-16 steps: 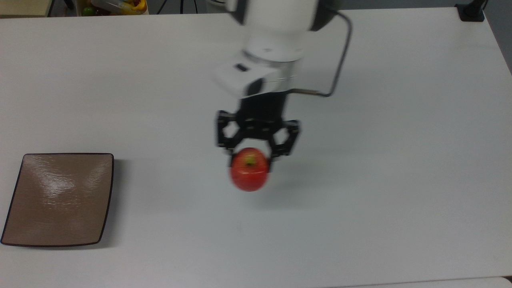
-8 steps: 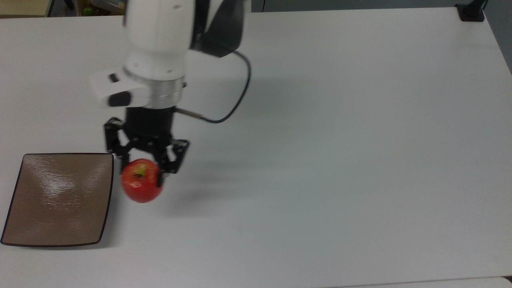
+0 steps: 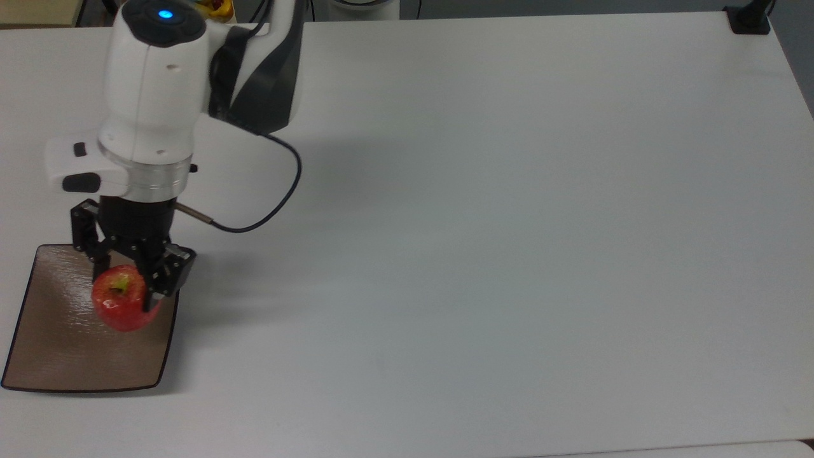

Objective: Apples placed on a ceramic plate
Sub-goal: 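Carry the held apple across the table to the brown plate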

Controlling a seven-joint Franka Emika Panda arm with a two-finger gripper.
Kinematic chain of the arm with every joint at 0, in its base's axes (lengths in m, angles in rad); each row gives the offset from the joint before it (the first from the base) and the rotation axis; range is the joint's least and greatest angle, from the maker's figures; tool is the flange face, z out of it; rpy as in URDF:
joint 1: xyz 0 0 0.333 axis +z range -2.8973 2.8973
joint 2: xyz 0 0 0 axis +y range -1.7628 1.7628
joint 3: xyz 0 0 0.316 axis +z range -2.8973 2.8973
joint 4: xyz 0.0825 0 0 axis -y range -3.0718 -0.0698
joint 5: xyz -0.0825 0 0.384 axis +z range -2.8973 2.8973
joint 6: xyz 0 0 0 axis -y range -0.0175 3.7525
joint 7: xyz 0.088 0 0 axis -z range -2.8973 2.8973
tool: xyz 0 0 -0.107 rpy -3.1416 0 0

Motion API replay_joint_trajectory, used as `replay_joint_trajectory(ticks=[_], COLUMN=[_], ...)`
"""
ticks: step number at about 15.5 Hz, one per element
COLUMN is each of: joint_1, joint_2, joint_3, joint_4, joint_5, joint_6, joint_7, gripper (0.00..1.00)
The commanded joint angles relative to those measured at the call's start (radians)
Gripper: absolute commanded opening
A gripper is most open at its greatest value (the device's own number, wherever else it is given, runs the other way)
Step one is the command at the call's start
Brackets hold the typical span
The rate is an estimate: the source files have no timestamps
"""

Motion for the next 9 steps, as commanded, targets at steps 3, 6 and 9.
replay_joint_trajectory(ticks=[3, 6, 9], joint_1=[-0.061, -0.09, -0.09], joint_2=[0.062, 0.091, 0.111], joint_3=[-0.014, -0.011, -0.014], joint_4=[0.027, 0.029, 0.025], joint_5=[-0.015, -0.008, -0.008], joint_6=[0.06, 0.083, 0.103], joint_7=[-0.006, -0.002, -0.002], gripper=[0.18, 0.18, 0.18])
